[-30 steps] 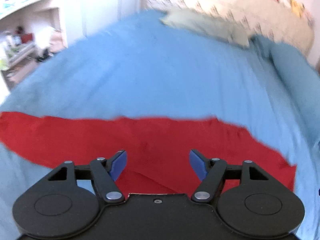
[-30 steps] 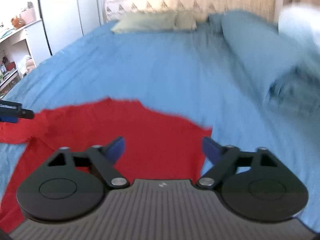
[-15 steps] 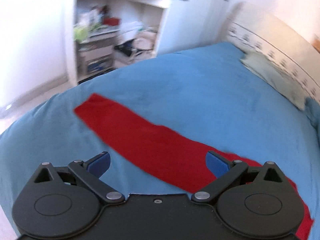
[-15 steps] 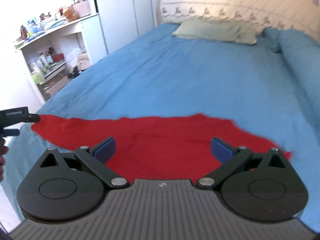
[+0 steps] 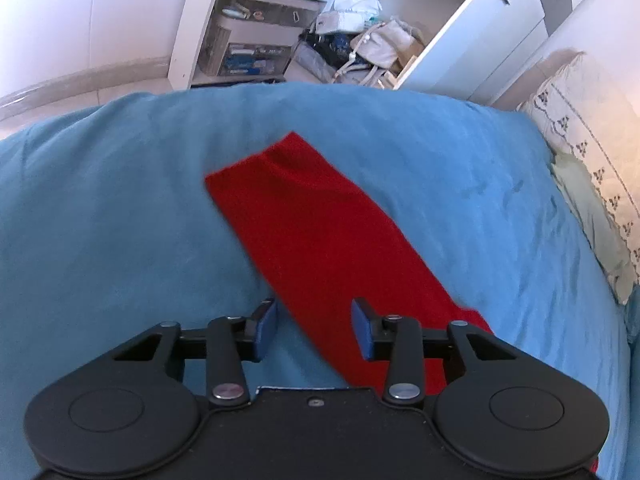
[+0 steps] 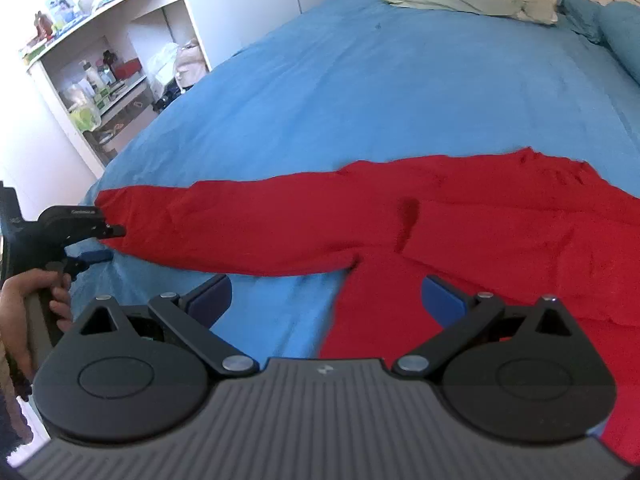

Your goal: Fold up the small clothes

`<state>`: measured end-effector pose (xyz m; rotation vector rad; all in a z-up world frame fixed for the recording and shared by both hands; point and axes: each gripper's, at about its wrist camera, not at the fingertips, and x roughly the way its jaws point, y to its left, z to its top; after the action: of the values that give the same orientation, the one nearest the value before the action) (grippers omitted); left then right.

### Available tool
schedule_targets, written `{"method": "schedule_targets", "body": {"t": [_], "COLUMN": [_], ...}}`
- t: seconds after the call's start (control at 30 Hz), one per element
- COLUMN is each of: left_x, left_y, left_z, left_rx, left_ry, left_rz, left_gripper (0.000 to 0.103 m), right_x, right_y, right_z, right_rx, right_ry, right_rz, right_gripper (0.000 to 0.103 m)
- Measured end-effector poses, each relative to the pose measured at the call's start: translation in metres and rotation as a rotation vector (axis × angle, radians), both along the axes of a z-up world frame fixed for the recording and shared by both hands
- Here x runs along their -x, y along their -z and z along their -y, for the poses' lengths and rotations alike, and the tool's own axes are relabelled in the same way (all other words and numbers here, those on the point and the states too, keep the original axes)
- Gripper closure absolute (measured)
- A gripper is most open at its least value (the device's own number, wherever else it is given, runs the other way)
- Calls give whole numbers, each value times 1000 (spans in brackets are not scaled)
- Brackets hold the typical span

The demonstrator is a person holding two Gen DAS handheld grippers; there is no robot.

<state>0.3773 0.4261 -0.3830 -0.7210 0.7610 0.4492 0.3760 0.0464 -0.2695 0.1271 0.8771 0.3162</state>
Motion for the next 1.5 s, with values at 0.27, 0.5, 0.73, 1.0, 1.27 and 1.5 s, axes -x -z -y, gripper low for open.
{"method": "schedule_targets", "body": {"t": [0.27,0.5,0.73,1.0,1.27,1.5], "left_x": [-22,-34,-59,-72,-57,-36], "left_y": [3,-27,-115,-184,-102,8], "left_z": [-18,-2,91,301,507,574], "left_rx": [-50,-109,-196,-184,-193,-251], "left_ry": [-30,17,213,578,871,974], "left_rz": [-2,46,252,451,286,39], "left_gripper": [96,98,98,98,98,97], "right_x": [-8,-11,-6,20,61,85], "right_y": [4,3,-4,-19,-10,34], "right_z": [-7,15,71,187,313,377], "right_rx": [18,22,31,60,95,94], "right_ry": [-8,42,160,351,474,491], "right_rz": [21,37,74,108,93,32], "right_gripper": [0,0,0,0,0,0]}}
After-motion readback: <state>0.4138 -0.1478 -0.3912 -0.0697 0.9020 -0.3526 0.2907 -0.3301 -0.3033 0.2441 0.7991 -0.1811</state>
